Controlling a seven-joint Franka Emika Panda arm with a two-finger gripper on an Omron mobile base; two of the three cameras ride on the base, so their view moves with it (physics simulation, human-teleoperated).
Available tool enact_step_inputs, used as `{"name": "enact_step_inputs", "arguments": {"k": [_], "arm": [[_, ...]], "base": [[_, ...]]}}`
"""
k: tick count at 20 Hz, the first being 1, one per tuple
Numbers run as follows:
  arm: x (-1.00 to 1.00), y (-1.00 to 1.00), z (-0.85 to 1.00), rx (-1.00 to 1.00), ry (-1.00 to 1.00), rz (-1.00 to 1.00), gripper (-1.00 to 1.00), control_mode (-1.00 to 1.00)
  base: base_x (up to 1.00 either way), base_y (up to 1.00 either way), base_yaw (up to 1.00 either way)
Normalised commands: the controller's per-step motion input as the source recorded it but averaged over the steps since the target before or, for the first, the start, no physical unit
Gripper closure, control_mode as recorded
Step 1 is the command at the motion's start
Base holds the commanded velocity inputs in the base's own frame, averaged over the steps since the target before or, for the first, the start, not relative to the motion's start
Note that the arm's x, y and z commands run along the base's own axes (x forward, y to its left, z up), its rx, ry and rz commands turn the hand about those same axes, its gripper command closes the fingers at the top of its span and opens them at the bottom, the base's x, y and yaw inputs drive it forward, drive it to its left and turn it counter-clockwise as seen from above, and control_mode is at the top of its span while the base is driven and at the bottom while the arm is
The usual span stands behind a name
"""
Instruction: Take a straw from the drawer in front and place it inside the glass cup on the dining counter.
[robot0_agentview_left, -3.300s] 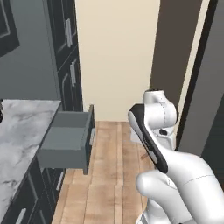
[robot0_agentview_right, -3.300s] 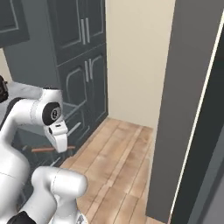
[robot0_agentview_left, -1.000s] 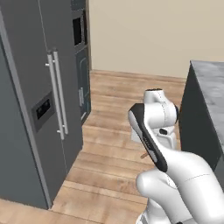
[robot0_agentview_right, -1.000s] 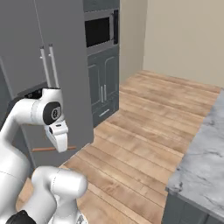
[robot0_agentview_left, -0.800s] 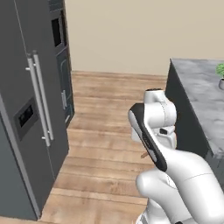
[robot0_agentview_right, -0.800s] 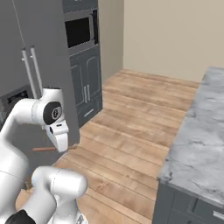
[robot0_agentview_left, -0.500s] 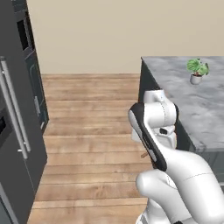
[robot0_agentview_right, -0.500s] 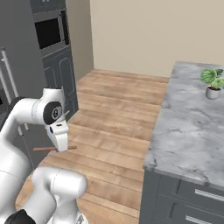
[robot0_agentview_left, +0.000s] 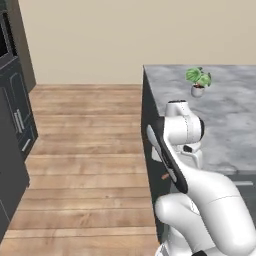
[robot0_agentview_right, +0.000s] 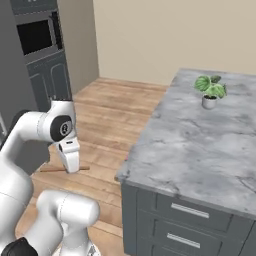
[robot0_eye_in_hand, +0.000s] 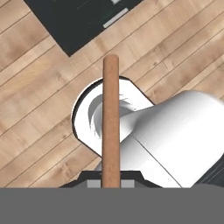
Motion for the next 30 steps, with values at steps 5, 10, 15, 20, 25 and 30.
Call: {"name": "enact_step_inputs", "arguments": {"k": [5, 10, 15, 20, 25, 30], "arm": [[0.0, 0.0, 0.0, 0.0, 0.0, 0.0, 1.0, 1.0], [0.0, 0.0, 0.0, 0.0, 0.0, 0.0, 1.0, 1.0], [0.0, 0.0, 0.0, 0.0, 0.0, 0.0, 1.0, 1.0], [0.0, 0.0, 0.0, 0.0, 0.0, 0.0, 1.0, 1.0], [0.0, 0.0, 0.0, 0.0, 0.0, 0.0, 1.0, 1.0], [0.0, 0.0, 0.0, 0.0, 0.0, 0.0, 1.0, 1.0]], "base": [[0.06, -1.0, 0.14], [0.03, -1.0, 0.04], [0.0, -1.0, 0.0], [0.07, -1.0, -0.23], [0.22, -1.0, -0.46], [0.26, -1.0, -0.52]]}}
